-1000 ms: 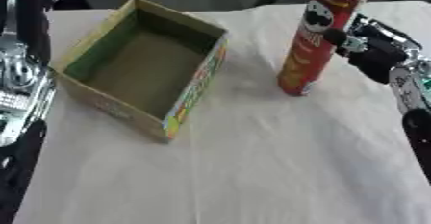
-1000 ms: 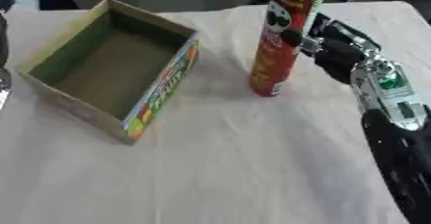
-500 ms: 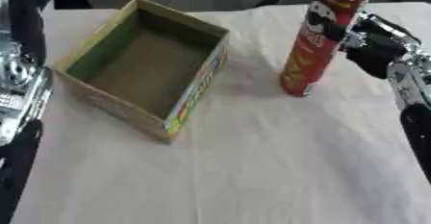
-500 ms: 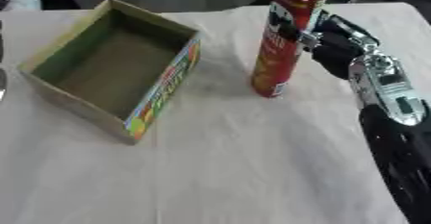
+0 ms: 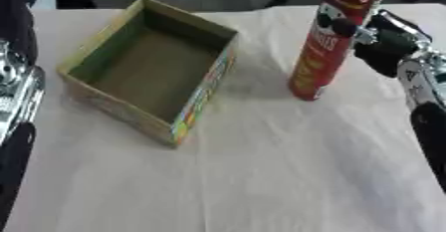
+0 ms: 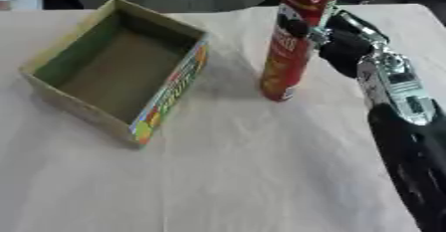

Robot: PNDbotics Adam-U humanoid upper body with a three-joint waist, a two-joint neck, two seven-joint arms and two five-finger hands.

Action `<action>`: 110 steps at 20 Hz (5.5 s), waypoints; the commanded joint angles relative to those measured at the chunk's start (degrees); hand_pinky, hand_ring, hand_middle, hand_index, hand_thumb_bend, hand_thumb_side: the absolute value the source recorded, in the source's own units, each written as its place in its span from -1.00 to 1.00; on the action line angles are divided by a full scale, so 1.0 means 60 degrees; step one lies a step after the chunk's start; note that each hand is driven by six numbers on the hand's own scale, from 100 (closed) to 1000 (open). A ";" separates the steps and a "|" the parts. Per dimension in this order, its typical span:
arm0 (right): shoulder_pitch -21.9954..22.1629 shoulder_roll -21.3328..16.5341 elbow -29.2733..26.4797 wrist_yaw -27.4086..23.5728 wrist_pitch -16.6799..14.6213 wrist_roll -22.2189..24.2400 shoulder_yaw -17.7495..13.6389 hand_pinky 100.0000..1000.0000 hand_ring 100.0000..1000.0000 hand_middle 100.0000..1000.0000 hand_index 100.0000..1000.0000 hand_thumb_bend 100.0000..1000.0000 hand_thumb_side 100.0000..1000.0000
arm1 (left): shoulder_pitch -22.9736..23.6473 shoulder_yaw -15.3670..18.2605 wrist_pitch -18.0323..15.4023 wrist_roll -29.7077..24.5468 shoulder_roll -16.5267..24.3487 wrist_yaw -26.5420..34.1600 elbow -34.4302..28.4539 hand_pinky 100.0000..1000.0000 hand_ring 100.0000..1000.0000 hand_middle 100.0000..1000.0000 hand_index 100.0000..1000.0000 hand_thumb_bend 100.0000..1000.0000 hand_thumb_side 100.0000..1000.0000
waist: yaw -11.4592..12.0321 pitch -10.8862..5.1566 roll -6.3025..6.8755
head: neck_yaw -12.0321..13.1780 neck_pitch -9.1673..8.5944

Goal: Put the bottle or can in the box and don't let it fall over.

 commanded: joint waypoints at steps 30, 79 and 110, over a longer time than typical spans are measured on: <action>-0.0223 -0.0380 0.0202 -0.0142 -0.0334 0.0233 0.0084 1.00 1.00 1.00 1.00 -0.49 -0.90 | 0.0012 0.0250 0.0558 -0.0019 0.0115 0.0220 -0.0001 0.38 1.00 0.75 0.30 -0.88 1.00 | 0.0016 -0.0324 -0.0069 | -0.0038 -0.0030; 0.0103 -0.0521 -0.1259 -0.1952 -0.0558 -0.2805 -0.0100 0.78 -0.30 -0.05 -0.29 -1.00 -0.25 | 0.1298 0.2250 0.0939 0.4198 0.1993 0.2635 -0.5534 0.53 1.00 0.76 0.39 -0.60 0.82 | 0.0318 -0.0728 -0.0051 | -0.0432 0.0343; -0.0878 -0.0446 -0.2280 -0.1742 -0.1671 -0.4773 0.1361 0.71 -0.49 -0.31 -0.64 -1.00 -0.42 | 0.2660 0.2565 0.0961 0.4602 0.2343 0.2488 -0.5784 0.51 1.00 0.72 0.34 -0.56 0.87 | 0.0475 -0.1260 -0.0070 | -0.0613 0.0733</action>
